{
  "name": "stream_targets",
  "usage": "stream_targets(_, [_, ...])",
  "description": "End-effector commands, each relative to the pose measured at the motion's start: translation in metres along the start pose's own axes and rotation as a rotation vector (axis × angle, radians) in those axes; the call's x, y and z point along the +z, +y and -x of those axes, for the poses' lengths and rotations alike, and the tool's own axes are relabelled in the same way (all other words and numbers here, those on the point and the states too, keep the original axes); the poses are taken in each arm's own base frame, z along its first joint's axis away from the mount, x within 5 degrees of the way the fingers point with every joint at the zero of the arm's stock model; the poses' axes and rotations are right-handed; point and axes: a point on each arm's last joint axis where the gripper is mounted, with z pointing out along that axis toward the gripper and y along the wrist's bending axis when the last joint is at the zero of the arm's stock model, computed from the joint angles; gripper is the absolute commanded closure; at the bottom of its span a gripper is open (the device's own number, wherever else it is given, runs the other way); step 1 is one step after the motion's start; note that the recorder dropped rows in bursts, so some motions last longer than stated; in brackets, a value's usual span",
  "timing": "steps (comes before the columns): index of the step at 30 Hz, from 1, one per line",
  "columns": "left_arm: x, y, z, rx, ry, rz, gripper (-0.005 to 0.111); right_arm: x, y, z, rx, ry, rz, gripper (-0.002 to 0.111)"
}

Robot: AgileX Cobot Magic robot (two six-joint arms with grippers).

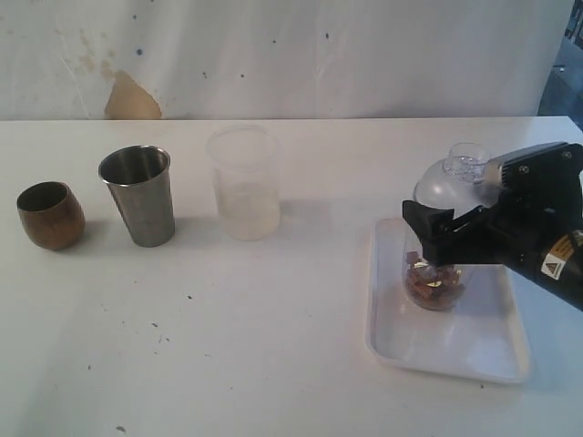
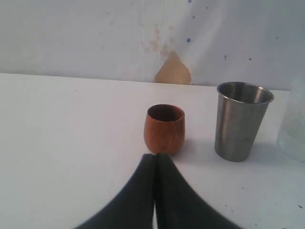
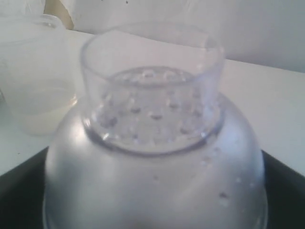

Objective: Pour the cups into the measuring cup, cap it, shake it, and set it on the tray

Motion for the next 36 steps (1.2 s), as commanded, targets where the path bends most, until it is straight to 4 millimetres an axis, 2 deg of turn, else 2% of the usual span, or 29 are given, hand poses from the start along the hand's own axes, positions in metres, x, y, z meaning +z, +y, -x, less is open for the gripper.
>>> stream_targets(1, [0.000, 0.000, -0.001, -0.007, -0.004, -0.001, 0.107, -0.007, 0.001, 0.016, -0.021, -0.082, -0.004, 0.019])
stream_targets(10, [0.000, 0.000, -0.001, -0.007, -0.004, -0.001, 0.107, -0.016, -0.004, 0.035, 0.022, -0.163, -0.080, 0.021])
stream_targets(12, [0.000, 0.000, -0.001, -0.007, -0.004, -0.001, 0.107, -0.020, -0.005, 0.043, 0.032, -0.185, -0.090, 0.025])
stream_targets(18, [0.000, 0.000, -0.001, -0.007, -0.004, -0.001, 0.107, -0.038, -0.003, 0.074, 0.047, -0.248, -0.112, 0.054])
stream_targets(22, [0.000, 0.000, -0.001, -0.007, -0.004, -0.001, 0.107, -0.063, 0.003, 0.100, 0.035, -0.384, -0.120, 0.071])
stream_targets(27, [0.000, 0.000, -0.001, -0.007, -0.004, -0.001, 0.107, -0.103, 0.014, 0.126, 0.061, -0.516, -0.117, 0.084])
stream_targets(31, [0.000, 0.000, -0.001, -0.007, -0.004, -0.001, 0.107, -0.140, 0.022, 0.134, 0.057, -0.527, -0.164, 0.107])
stream_targets(36, [0.000, 0.000, -0.001, -0.007, -0.004, -0.001, 0.107, -0.180, 0.030, 0.136, 0.103, -0.551, -0.205, 0.108])
